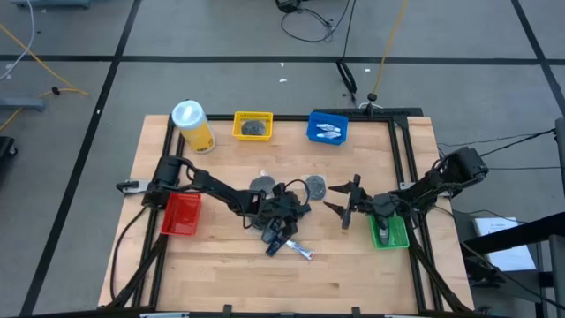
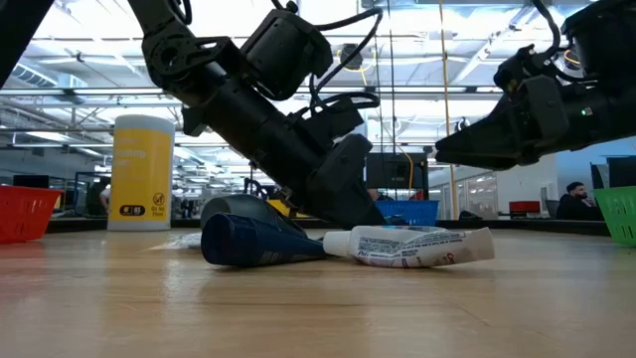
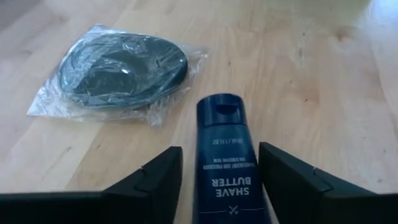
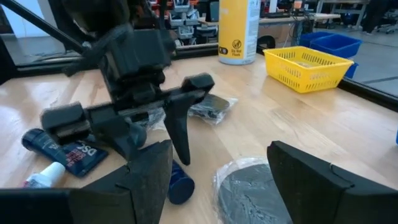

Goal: Pick & Place Travel size toiletries
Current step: Put the blue shaving cream into the red bin

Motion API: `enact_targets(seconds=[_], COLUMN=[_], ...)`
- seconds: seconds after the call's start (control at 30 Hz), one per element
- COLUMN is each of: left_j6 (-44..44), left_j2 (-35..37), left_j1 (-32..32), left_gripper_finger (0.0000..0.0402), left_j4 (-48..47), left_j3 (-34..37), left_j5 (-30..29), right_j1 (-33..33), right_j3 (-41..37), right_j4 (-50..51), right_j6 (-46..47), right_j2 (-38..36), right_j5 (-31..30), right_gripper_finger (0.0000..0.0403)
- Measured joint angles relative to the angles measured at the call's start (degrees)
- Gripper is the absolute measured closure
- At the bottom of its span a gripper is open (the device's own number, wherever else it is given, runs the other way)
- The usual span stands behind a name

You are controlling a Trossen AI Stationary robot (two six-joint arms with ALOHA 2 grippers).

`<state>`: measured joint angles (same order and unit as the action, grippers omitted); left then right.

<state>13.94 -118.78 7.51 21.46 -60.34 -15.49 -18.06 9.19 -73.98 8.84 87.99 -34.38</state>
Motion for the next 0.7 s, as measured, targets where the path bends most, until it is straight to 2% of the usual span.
enact_targets(seconds=[0.37, 0.53, 0.7], left_j6=[-2.56, -3.4, 0.89], left_j2=[0.12, 6.38, 18.22], left_j1=[-0.33, -0.87, -1.33], left_gripper_finger=[0.027, 0.0311, 0.0334], left_j4=[-1.04, -11.62, -31.34], left_j3=[-0.02, 0.11, 0.11], left_j5=[-0.06, -2.87, -2.62], right_j1=[-0.38, -0.88, -0.88], right_j3=[0.02, 0.0, -0.11], right_j4=[-1.09, -1.17, -0.61], right_j6=[-1.86, -3.1, -3.13], right_j2=[-0.44, -1.49, -1.49], right_j5=[-0.09, -0.54, -0.41], right_gripper_finger=[0.0149, 0.0149, 0.0149])
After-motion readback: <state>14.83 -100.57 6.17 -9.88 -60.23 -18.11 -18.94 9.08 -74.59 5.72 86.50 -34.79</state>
